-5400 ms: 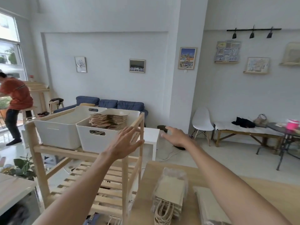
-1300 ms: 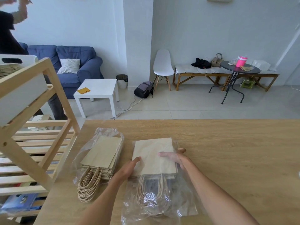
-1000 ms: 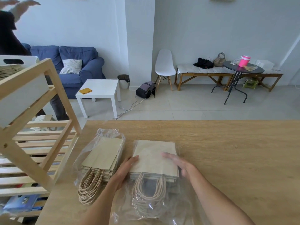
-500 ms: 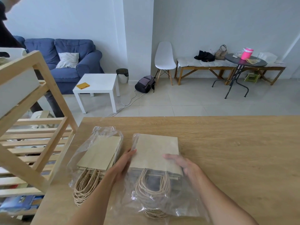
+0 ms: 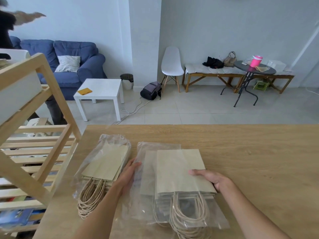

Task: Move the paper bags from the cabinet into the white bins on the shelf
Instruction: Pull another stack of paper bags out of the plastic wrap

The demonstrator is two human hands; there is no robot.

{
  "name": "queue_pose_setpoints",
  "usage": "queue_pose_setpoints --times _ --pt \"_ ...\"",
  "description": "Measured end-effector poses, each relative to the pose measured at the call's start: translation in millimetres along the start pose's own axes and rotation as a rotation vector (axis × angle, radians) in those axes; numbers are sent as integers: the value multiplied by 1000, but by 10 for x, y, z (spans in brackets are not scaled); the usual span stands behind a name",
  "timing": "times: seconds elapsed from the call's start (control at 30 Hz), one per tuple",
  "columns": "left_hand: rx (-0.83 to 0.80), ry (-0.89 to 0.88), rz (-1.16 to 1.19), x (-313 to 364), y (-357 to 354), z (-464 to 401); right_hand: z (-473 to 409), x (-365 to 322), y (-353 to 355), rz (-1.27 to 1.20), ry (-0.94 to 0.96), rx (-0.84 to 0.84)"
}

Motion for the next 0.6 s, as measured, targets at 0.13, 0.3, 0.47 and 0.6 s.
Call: queue_pose_setpoints --times 0.13,0.3,0.47,0.6 --pt "-86 49 44 -34 -129 63 7 62 -49 -25 24 12" --pt "-84 23 52 -114 -55 96 12 25 -150 -1 25 -2" --pt "-50 12 93 -133 38 68 166 18 234 -12 14 93" --pt "-71 17 60 -113 28 111 425 -28 742 -54 16 218"
Point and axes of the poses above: each hand's wrist, its own z-axis away from the middle knuckle, its own y-axis out of the back of the hand, x = y × z, the point moved 7 cm from there along -z, towards the middle knuckle, and after that the axes turned 3 degrees about x, right-handed, at the moved point
